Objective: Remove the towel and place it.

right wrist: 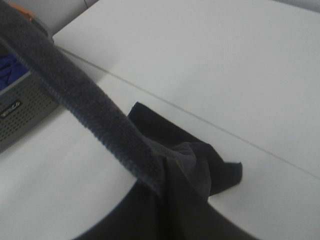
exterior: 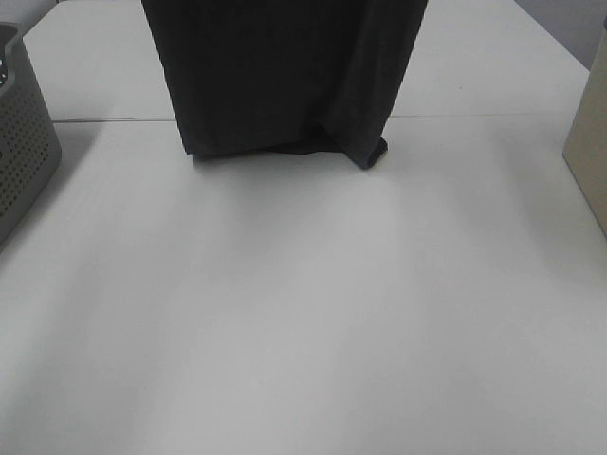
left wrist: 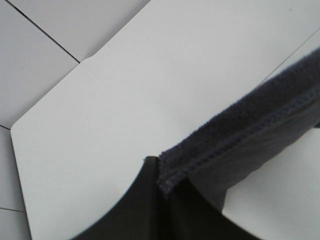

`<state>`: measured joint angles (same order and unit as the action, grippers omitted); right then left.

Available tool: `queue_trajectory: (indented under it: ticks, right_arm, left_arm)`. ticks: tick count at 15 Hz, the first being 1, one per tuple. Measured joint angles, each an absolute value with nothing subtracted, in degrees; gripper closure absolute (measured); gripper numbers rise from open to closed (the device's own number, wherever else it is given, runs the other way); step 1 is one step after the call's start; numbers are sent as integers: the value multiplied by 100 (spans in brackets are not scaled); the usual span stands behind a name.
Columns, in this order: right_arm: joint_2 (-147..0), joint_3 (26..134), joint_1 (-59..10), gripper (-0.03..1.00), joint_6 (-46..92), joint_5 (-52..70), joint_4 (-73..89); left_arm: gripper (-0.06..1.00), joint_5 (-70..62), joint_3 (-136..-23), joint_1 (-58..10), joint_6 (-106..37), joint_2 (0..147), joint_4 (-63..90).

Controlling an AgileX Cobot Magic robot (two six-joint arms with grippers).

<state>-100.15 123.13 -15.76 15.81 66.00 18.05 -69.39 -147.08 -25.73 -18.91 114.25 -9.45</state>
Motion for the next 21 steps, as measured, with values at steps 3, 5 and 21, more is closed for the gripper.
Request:
queue_trajectory:
  ticks: [3, 5, 21]
  right_arm:
    - [-9809, 12278, -1576, 96, 1501, 6984, 1776]
    - [-9545, 11826, -1576, 96, 1398, 6979, 1742]
    - [-6755, 7454, -1610, 96, 1043, 7002, 2212]
  left_arm:
    - [94, -6939, -13717, -2573, -1427, 10795, -338]
    - [94, -6944, -12594, -2590, -1398, 10342, -74]
    - [94, -6641, -7391, -3317, -1054, 7065, 1220]
